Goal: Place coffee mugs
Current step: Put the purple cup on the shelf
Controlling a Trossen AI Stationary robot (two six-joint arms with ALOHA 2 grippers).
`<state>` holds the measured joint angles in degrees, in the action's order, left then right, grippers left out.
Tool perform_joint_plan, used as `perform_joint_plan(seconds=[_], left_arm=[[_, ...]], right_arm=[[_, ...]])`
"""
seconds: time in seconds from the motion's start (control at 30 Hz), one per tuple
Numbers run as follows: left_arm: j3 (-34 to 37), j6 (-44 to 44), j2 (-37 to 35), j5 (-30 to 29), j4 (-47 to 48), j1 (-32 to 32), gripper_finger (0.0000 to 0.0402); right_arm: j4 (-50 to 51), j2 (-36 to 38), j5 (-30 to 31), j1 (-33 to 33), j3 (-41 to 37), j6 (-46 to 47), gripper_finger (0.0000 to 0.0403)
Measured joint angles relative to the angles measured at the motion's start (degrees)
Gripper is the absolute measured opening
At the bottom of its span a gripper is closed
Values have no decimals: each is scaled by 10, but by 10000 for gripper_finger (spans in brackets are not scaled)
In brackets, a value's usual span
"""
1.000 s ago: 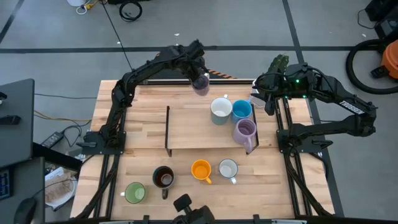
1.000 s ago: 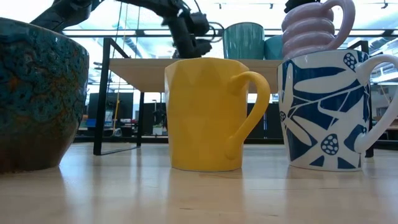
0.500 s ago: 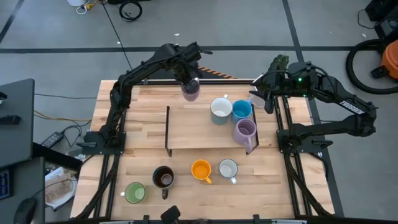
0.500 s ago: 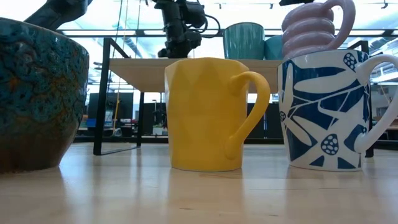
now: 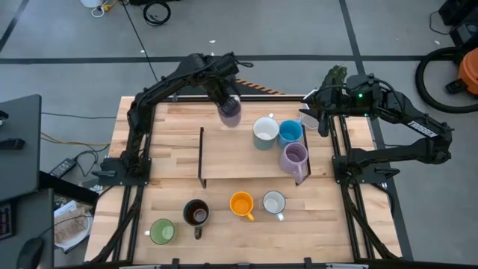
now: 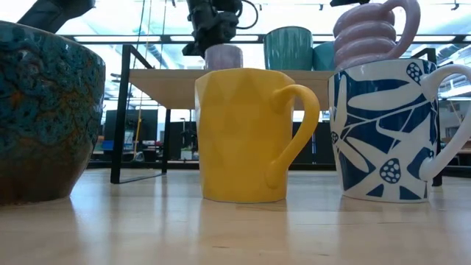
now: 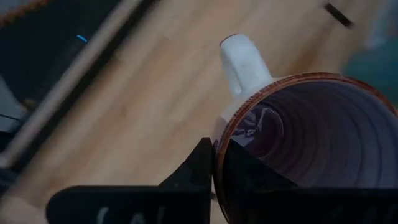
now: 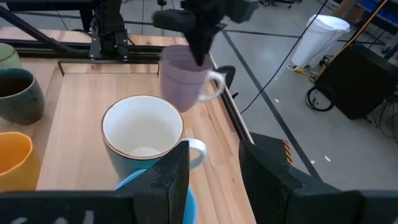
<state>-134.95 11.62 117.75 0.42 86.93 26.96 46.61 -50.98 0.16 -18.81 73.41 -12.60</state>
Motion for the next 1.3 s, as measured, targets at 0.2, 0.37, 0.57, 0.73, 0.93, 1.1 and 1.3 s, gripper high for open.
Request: perform_joint_plan(seconds=[0.2, 0.37, 0.57, 0.73, 0.93, 1.1, 1.3], left_arm=[[0, 40, -1, 40, 14, -30, 29], [0, 74, -1, 34, 17, -58, 28], [0, 103, -1, 2, 16, -88, 29], [1, 106, 1, -8, 12, -106, 30], [9, 104, 3, -33, -4, -117, 31], [25, 105, 3, -34, -4, -118, 31], [34, 106, 3, -40, -19, -118, 32]], right_arm=[[0, 0, -2, 0, 0, 2, 146], [2, 0, -11, 0, 0, 4, 146], [2, 0, -28, 0, 0, 4, 146], [2, 0, -28, 0, 0, 3, 146], [2, 0, -28, 0, 0, 2, 146], [2, 0, -28, 0, 0, 3, 146], [2, 0, -29, 0, 0, 4, 146]])
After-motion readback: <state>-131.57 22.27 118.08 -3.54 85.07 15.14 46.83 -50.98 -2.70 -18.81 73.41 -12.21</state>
